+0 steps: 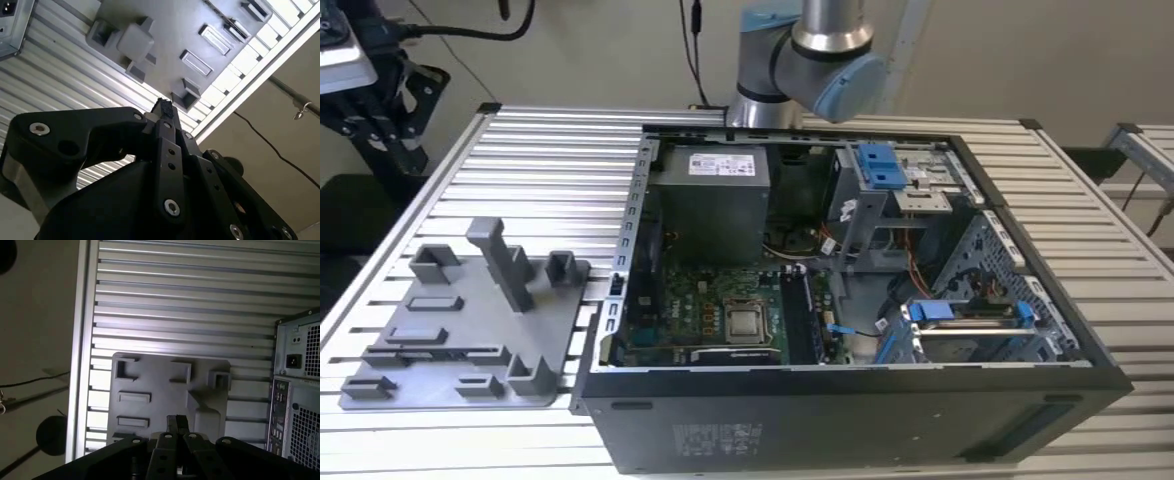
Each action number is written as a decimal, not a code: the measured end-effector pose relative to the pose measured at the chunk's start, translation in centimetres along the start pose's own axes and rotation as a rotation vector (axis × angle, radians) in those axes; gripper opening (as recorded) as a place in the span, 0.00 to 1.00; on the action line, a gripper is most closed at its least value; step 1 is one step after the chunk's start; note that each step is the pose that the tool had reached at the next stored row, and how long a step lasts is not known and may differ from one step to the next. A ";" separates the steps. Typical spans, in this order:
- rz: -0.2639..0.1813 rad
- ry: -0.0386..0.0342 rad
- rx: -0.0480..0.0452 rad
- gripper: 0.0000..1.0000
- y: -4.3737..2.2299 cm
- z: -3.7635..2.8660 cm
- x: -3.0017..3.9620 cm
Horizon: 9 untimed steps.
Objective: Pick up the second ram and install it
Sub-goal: 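Reach for the second ram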
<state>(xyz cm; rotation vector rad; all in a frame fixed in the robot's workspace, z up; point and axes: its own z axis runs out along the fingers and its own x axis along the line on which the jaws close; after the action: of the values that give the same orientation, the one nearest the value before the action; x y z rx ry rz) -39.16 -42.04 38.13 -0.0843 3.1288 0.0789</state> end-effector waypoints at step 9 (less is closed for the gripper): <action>0.000 0.0000 0.0000 0.11 -3.09 0.13 0.26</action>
<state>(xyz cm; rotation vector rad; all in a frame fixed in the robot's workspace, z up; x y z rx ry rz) -39.25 -45.12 37.84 -0.0844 3.1288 0.0789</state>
